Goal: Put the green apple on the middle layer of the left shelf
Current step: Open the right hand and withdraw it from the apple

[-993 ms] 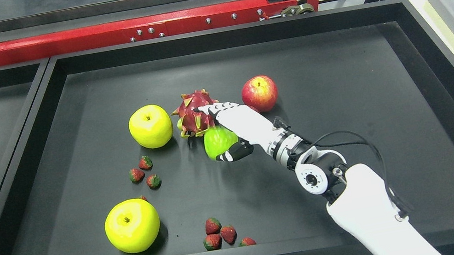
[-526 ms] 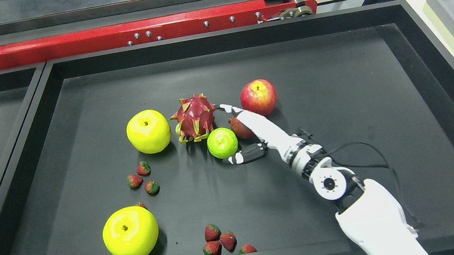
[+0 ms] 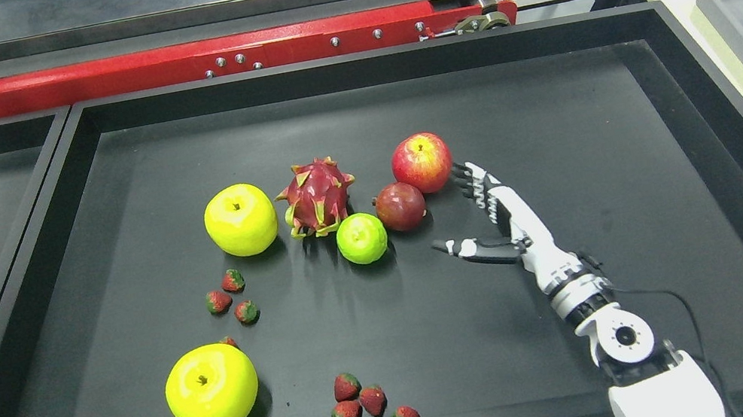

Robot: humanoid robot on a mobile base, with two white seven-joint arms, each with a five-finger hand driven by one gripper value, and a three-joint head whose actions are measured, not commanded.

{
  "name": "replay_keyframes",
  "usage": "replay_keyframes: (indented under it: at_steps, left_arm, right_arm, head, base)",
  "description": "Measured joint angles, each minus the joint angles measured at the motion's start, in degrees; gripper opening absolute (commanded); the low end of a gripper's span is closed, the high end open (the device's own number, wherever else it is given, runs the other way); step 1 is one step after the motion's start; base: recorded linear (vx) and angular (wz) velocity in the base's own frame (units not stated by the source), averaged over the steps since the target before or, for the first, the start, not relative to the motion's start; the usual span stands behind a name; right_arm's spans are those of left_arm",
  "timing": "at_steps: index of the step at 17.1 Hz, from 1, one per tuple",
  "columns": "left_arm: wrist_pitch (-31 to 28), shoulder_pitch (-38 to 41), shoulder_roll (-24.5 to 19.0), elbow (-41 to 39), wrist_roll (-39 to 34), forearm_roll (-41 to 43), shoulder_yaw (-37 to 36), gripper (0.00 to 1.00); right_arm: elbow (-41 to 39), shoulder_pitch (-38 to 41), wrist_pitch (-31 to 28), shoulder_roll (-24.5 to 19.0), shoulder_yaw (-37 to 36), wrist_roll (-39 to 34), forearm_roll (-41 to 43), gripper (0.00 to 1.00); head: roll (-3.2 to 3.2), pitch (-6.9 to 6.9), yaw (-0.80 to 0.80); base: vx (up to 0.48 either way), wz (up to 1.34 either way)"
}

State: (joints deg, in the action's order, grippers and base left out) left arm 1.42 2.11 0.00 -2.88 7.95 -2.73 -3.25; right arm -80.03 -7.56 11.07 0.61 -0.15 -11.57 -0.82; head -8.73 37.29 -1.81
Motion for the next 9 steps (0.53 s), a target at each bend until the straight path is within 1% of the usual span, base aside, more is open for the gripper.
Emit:
replay_keyframes:
  at_steps: [4,9]
  left_arm:
    - [0.0,0.0,0.0,0.0,0.0,0.0,0.0,1.0]
    - [0.0,0.0,0.0,0.0,0.0,0.0,0.0,1.0]
  right_arm:
    - [-1.6,2.0,0.3,-0.2,-2.7,0.2,3.3,1.0]
    - [-3.0,3.1,0.3,-0.3,-4.9,0.4,5.2,1.0]
  head:
    - [0.0,0.0,0.0]
    - [0.0,0.0,0.0]
  base:
    - [0.008,0.0]
    - [0.0,0.0]
